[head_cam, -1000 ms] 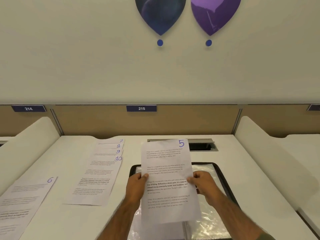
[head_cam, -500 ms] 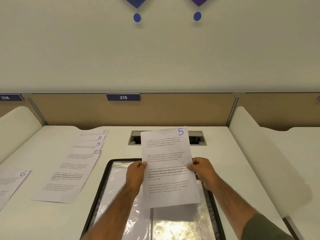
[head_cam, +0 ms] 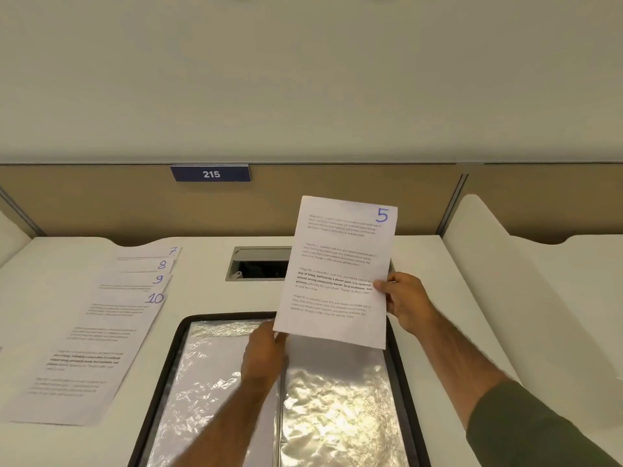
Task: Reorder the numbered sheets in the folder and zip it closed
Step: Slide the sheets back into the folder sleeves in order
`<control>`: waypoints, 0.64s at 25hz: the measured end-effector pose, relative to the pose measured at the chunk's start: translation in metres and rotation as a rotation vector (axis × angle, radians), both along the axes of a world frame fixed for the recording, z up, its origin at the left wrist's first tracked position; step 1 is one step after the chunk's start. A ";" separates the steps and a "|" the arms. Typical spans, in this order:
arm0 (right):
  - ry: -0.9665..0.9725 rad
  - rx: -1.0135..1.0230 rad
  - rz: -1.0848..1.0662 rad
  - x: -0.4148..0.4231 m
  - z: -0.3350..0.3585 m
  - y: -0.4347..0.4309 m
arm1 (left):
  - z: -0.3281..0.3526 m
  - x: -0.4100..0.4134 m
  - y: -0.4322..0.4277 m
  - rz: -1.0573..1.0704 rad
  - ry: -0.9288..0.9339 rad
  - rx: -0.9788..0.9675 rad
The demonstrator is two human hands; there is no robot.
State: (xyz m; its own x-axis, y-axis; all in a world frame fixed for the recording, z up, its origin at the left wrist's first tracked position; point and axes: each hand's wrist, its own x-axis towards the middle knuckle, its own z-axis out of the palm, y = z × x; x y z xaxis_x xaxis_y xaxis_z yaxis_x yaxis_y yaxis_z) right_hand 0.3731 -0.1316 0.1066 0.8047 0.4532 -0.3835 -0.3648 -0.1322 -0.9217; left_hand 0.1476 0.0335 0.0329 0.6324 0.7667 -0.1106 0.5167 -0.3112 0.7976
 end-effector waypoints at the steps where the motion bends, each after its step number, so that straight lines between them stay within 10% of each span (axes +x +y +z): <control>1: 0.001 0.014 -0.012 0.007 0.001 0.006 | -0.007 0.010 0.002 -0.082 0.051 0.058; 5: 0.005 0.045 -0.060 0.026 -0.001 0.027 | -0.033 0.046 0.005 -0.387 0.244 0.321; 16: -0.020 0.044 -0.063 0.042 -0.017 0.044 | -0.037 0.083 0.009 -0.399 0.282 0.441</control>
State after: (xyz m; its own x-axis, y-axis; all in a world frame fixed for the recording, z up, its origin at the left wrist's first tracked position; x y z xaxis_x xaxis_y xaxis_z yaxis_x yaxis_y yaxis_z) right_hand 0.4151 -0.0879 0.0897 0.8396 0.4171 -0.3480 -0.3526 -0.0687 -0.9332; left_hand 0.2310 0.0420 -0.0037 0.8704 0.4905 -0.0427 0.4643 -0.7891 0.4022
